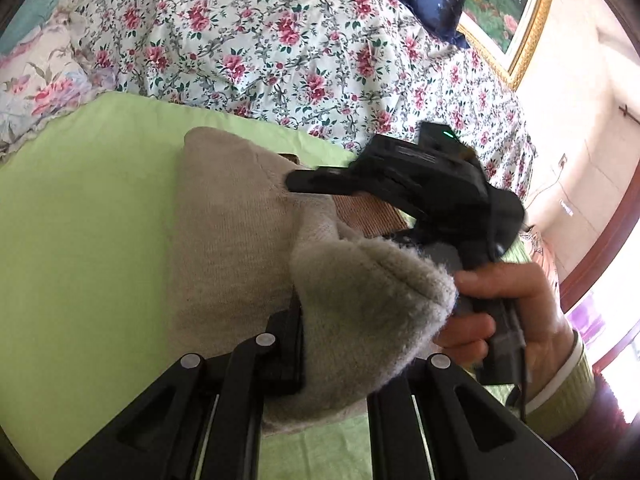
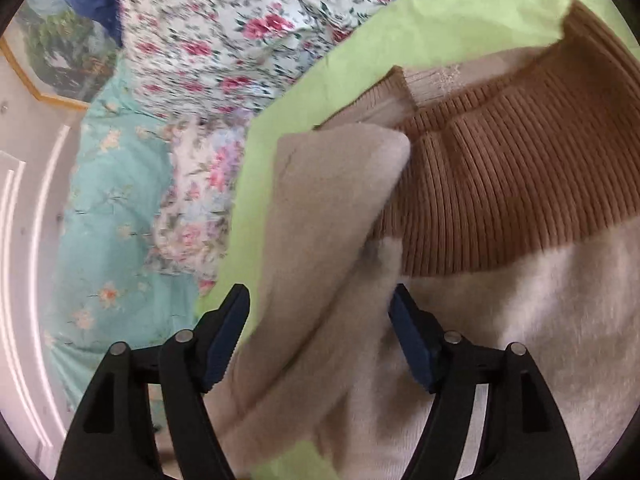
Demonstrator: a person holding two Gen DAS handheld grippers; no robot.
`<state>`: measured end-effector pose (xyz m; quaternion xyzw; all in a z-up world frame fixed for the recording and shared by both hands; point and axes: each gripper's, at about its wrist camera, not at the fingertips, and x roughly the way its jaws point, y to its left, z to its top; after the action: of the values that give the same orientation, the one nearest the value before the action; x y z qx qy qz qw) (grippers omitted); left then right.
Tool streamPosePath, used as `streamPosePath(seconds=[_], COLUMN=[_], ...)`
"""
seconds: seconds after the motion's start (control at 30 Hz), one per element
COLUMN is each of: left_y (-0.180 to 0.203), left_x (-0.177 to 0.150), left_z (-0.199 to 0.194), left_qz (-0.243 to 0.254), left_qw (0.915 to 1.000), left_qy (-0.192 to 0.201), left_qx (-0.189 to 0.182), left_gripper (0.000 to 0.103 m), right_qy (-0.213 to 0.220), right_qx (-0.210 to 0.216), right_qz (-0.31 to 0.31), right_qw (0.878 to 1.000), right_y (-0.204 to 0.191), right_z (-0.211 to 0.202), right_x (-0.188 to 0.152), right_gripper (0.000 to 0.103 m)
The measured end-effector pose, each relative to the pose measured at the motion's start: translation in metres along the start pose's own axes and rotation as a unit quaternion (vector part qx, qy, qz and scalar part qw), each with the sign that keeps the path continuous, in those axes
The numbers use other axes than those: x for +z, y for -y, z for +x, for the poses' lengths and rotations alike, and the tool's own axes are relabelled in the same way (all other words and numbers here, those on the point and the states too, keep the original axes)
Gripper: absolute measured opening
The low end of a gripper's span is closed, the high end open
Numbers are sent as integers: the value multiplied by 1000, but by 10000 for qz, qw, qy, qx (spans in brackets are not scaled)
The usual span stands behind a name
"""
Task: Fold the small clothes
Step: 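Grasp the sweater bundle edge with the right gripper while the left gripper grasps beside it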
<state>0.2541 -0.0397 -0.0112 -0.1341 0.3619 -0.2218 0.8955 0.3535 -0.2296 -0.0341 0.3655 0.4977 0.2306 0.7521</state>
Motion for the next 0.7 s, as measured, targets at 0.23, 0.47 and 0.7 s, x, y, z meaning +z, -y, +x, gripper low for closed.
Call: streamPosePath(seconds=[0.23,0.47,0.7], left_y=[26,112,128], left_x=[7,-1,-38], left_z=[-1,41,114], left_qz=[320,971,1015], left_qw=[9995,9932,9886], left_qy=[32,-148,-961], left_qx=[-70,-633,-564], left_gripper=[7,8,8], right_qy=[649,1333,1204], right_qx=[32,-816,-1548], right_qz=[-737,-1470,-1199], right_qw=[9952,9767,9732], right_y=[-27,-15,63], right_z=[-36,-130,-131], right_x=[12,7,3], right_gripper=[19,19,18])
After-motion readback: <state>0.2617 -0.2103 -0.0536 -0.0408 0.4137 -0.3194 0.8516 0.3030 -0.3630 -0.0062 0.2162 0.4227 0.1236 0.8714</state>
